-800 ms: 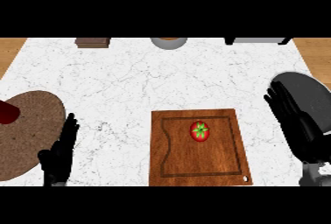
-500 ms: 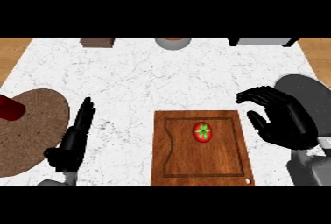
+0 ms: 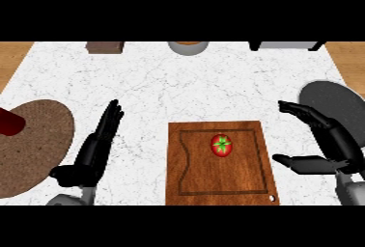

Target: Pick the tomato from the cutting board and place it in the pan

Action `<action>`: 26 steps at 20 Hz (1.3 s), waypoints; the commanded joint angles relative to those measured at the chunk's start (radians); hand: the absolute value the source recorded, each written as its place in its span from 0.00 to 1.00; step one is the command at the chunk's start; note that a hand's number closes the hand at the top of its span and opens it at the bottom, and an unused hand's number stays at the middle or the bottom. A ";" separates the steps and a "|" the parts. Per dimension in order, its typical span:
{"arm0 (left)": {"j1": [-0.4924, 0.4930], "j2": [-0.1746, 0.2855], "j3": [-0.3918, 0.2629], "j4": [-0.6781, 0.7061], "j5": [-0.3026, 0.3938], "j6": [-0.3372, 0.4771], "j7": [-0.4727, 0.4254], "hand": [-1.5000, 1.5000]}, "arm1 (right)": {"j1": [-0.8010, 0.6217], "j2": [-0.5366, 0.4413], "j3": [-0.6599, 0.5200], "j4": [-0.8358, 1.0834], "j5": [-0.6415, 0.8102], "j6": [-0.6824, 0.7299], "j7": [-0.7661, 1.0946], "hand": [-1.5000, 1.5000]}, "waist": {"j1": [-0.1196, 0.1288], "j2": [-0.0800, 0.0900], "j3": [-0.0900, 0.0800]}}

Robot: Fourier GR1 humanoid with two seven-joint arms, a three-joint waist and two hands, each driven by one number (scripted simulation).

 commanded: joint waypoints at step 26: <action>-0.040 -0.061 0.053 -0.014 -0.048 -0.039 0.080 0.50 | -0.295 0.051 0.453 -0.006 0.670 0.220 0.542 0.00 | -0.003 -0.001 -0.001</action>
